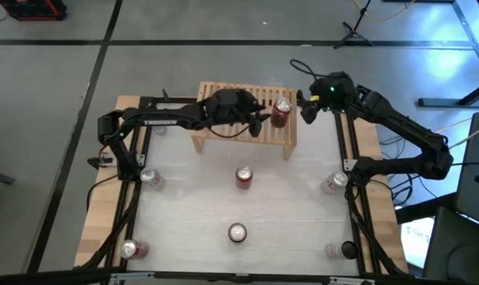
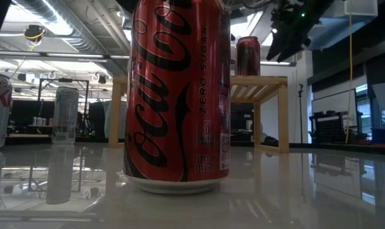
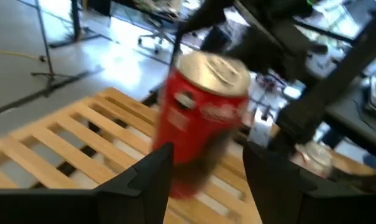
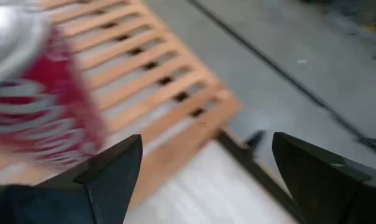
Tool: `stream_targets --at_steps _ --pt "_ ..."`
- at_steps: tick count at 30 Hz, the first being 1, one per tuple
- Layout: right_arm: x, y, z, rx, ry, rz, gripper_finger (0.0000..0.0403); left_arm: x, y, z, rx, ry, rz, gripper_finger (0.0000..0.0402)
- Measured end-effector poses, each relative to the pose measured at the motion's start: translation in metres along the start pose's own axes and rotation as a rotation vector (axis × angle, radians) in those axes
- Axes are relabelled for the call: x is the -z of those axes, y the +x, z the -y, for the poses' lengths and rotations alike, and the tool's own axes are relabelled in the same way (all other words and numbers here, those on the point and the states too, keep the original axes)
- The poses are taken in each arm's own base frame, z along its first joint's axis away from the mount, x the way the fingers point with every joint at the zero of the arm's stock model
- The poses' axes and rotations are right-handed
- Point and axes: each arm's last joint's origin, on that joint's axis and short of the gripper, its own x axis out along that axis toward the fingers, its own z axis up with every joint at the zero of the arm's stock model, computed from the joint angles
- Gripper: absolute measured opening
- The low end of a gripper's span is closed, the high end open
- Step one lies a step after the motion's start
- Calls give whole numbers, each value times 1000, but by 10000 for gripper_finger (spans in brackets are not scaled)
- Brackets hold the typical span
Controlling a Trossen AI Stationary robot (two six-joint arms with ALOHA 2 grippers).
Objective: Place canned beverage on shelf
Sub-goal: Put the top red and white soda can on the shelf
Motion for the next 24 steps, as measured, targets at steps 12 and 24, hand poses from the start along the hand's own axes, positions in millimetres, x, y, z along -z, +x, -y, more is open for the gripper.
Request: stream_targets --at_steps 12,24 --pt "-12 35 -10 -95 -9 27 353 25 24 5 -11 15 -20 189" --pt "-2 20 -9 -152 -33 -37 353 13 26 -18 -78 -37 58 189"
